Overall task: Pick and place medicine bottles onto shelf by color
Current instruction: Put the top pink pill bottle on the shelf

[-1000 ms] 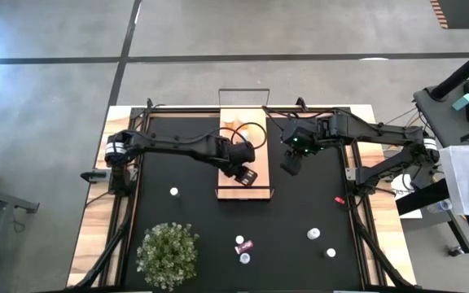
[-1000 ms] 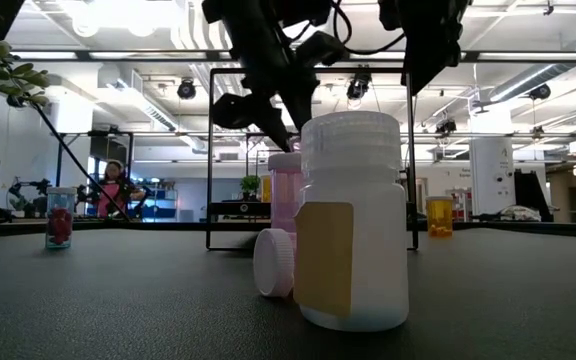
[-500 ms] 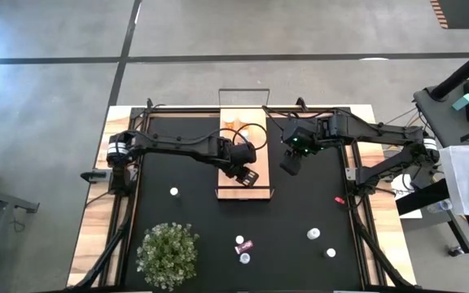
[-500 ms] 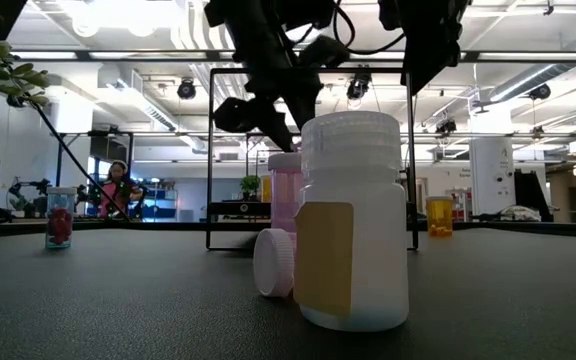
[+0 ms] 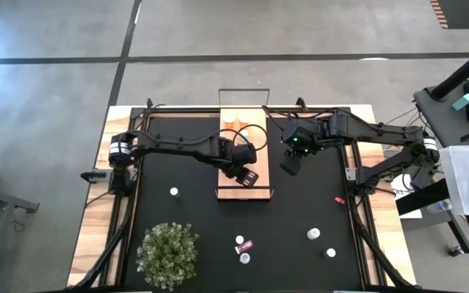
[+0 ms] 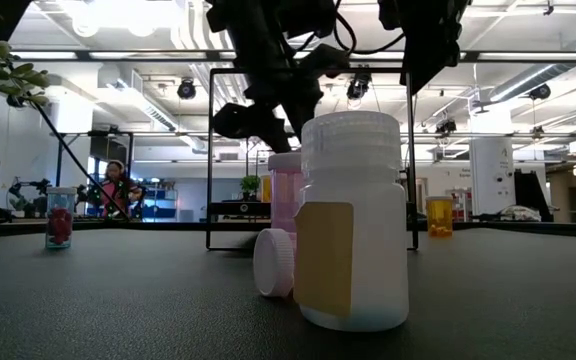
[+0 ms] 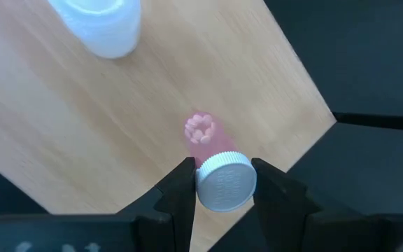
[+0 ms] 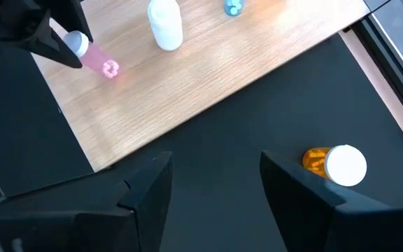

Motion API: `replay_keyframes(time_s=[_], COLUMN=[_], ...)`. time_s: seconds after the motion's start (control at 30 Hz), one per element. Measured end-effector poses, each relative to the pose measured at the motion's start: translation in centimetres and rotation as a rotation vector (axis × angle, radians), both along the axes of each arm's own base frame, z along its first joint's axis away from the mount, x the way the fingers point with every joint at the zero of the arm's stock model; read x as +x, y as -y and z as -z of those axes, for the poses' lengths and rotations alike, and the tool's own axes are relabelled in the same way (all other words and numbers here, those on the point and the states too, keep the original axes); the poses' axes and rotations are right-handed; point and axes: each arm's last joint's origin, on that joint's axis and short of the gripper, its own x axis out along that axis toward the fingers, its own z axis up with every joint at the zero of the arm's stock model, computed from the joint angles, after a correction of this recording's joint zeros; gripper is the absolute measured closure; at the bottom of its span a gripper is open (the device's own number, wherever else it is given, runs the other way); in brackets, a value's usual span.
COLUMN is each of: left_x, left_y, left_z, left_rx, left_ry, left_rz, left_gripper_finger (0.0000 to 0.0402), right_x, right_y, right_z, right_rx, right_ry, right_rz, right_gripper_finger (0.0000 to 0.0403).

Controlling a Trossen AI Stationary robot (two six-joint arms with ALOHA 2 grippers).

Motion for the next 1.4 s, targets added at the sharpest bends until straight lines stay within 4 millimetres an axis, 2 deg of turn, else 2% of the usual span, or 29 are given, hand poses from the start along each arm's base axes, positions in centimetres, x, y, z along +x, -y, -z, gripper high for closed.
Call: replay_keyframes(time_s=[0.2, 1.1, 1.4], left_x=[-0.24, -0.27, -0.21], left_y=[-0.78, -0.98, -0.98], left_z=[0.07, 0.01, -0.05], left_rx=[0.002, -0.047, -0.045], left_ry=[-0.023, -0.024, -0.015], left_rz=[-0.022, -0.094, -0.091], left_gripper_finger=[0.0292, 0.0290, 0.0254], right_x=[0.00, 0.00, 0.00], right_y=[0.00, 0.00, 0.00], right_z=[0.00, -0.01, -0.01], right_rx=[0.000, 0.000, 0.000], right_ry=[0.000, 0.001, 0.001], right_rz=[0.000, 0.000, 0.000], right_gripper_finger=[0.0197, 0.0197, 0.0197])
